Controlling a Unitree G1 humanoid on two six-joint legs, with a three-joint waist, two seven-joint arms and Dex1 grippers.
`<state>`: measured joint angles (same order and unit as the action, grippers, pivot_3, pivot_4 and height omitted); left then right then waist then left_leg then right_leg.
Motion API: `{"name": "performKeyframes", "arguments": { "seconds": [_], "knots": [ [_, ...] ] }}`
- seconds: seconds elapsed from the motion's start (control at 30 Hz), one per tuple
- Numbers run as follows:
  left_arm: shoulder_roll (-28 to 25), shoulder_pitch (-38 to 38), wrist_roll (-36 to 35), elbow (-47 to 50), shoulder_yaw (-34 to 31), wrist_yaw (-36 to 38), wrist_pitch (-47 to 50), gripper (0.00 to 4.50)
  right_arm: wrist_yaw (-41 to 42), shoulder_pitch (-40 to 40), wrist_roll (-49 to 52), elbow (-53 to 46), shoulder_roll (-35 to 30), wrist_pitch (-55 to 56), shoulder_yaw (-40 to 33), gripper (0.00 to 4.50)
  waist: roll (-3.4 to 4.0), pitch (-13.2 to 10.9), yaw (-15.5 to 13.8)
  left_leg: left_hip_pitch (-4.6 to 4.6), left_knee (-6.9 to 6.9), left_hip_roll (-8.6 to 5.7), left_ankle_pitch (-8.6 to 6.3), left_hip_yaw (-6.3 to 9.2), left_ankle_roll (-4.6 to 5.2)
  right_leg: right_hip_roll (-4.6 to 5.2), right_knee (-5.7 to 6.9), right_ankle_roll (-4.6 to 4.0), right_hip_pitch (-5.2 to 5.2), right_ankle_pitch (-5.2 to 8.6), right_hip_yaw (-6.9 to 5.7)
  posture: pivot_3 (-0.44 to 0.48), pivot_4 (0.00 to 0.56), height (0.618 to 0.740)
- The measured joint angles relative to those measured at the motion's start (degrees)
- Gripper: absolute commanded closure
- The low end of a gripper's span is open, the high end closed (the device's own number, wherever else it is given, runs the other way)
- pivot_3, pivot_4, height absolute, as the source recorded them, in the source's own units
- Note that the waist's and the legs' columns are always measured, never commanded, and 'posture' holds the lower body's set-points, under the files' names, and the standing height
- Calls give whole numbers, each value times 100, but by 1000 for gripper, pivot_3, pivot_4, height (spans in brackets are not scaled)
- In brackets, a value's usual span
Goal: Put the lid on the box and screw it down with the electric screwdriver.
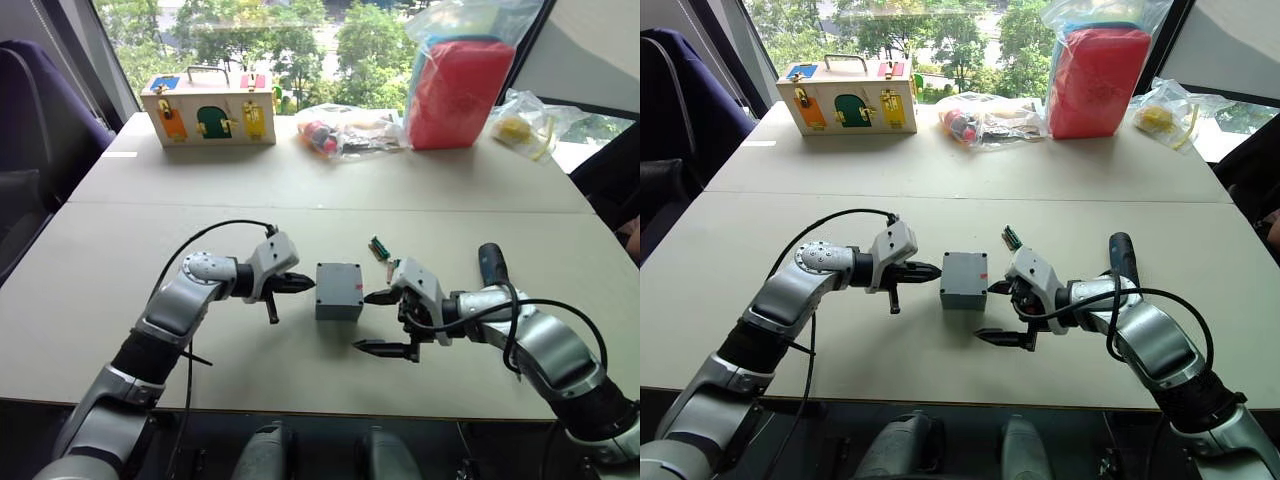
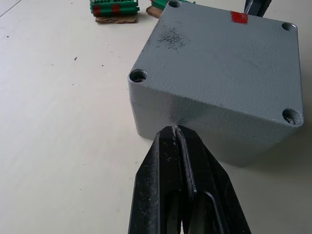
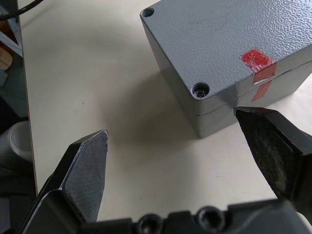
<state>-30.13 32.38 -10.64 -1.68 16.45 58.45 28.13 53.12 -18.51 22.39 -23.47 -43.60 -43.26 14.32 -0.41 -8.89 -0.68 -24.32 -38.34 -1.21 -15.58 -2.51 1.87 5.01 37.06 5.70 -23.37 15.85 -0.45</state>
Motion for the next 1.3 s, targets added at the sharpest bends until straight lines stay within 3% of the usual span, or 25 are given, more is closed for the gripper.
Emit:
{"name": "performKeyframes", "arguments": {
  "seconds": [0.23, 0.4, 0.47, 0.57, 0.77, 0.9, 1.0, 1.13, 1.3],
  "knots": [
    [34, 27, -13, -72, -54, 0, -10, 4500, -87, 7, 71, -175, -21, -162, -59, 42, 0, 0, 0, 0, 0, 0, 0, 0, 0, 0, 0, 0, 0, 0, 0, 0, 150, 740],
    [-398, -18, -363, 230, -410, 264, 293, 4500, -66, -274, 514, -73, -258, -476, -1020, 42, 0, 0, 15, 1, 1, 2, 0, 1, -1, 1, 0, 0, -1, 0, 1, 0, 150, 740],
    [-523, 5, -661, 357, -741, 346, 530, 4500, -133, -671, 634, 361, -249, -500, -1477, 42, 0, 0, 22, 3, 2, 2, 0, 1, -1, 2, 0, 0, 0, 0, 1, 0, 150, 740],
    [-489, 250, -1086, 417, -1097, 328, 918, 4500, -428, -1285, 398, 1274, 120, -93, -1580, 42, -4, 0, 20, 3, 3, 1, 3, 2, -5, 2, 0, 0, 0, 0, 0, 0, 150, 740],
    [-485, 382, -1251, 519, -1198, 215, 1034, 4500, -769, -1902, -581, 2953, 751, 747, -744, 42, -3, 0, 48, 2, 4, -3, 22, -12, -38, -2, 2, 0, -4, 0, 3, 0, 150, 740],
    [-465, 292, -1253, 681, -1176, 40, 1041, 4500, -1060, -2467, -967, 4019, 1261, 992, -578, 42, -3, 0, 96, 1, 6, -2, 23, -9, -38, -7, 3, 1, -5, 0, 4, 0, 150, 740],
    [-542, 156, -1251, 843, -1153, -1, 1044, 4500, -1124, -2652, -1046, 4581, 1438, 1113, -609, 638, -3, 0, 138, 1, 9, -2, 24, -11, -40, -6, 3, 1, -3, 0, 4, 0, 150, 740],
    [-592, 55, -1262, 921, -1159, -59, 1106, 4500, -1101, -2689, -1103, 5176, 1571, 1308, -668, 2066, -2, 0, 144, 1, 9, -2, 24, -10, -40, -6, 3, 1, -5, 0, 4, 0, 150, 740],
    [-593, 18, -1292, 948, -1168, -124, 1138, 4500, -1009, -2701, -1118, 5310, 1693, 1583, -691, 2066, -2, 0, 156, 1, 9, -1, 24, -10, -40, -8, 4, 1, -5, 0, 5, 0, 150, 740]
  ]
}}
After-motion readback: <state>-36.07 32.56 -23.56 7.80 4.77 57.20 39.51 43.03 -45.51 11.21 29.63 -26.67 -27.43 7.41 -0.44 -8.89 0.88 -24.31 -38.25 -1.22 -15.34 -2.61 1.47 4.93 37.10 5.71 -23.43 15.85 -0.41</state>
